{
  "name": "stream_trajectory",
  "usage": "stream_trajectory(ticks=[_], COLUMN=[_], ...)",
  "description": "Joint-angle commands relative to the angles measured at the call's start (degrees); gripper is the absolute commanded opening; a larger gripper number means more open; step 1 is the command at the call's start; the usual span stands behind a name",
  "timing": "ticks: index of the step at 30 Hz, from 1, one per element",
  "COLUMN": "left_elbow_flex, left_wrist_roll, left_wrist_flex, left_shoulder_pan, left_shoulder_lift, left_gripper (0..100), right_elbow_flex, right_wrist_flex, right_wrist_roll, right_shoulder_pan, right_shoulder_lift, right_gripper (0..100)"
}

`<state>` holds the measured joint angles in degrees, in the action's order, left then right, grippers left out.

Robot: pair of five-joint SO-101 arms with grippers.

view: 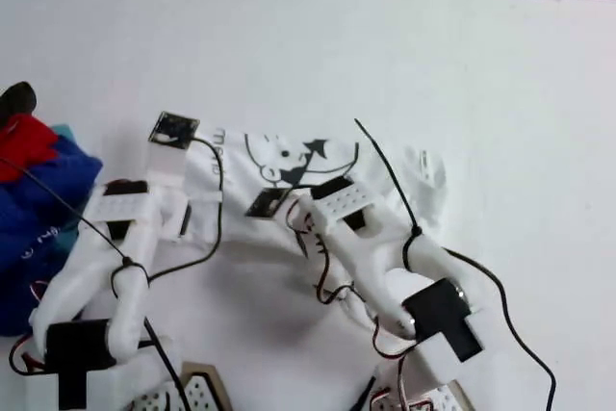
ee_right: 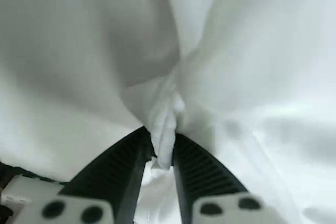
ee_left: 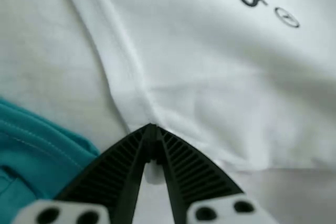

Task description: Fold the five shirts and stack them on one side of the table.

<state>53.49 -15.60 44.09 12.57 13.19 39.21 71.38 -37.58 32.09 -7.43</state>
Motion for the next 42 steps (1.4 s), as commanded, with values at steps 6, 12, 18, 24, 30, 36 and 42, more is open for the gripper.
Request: stream_trajectory(ticks=[6,12,18,24,30,36,42], left_elbow_flex=[0.1,0.1,0.1,0.1,0.1,0.1,0.1], left_wrist_roll=[0.1,0.1,0.1,0.1,0.1,0.1,0.1], left_wrist_flex=[-0.7,-0.7,-0.7,-0.7,-0.7,-0.7,-0.7], left_shoulder_pan=[0.4,0.4,0.4,0.4,0.4,0.4,0.4], left_shoulder_lift=[1.6,1.6,1.6,1.6,1.6,1.6,1.6], left_gripper=[3,3,3,3,3,3,3], right_elbow_flex=[-16.3,-34.4,-44.9,-59.0,-77.7,-91.2,-99.1], right_wrist_flex=[13.1,21.7,21.8,22.2,28.8,29.7,29.8], right_wrist_roll=[-7.5,-13.3,-17.1,-17.0,-16.8,-14.3,-8.8], right_shoulder_pan=[-2.4,-9.1,-11.6,-12.8,-13.0,-16.1,-20.2], right_shoulder_lift=[-1.9,-2.6,-7.0,-21.0,-34.2,-41.8,-40.4], right_gripper=[1.9,1.9,1.9,2.0,7.4,20.0,20.0])
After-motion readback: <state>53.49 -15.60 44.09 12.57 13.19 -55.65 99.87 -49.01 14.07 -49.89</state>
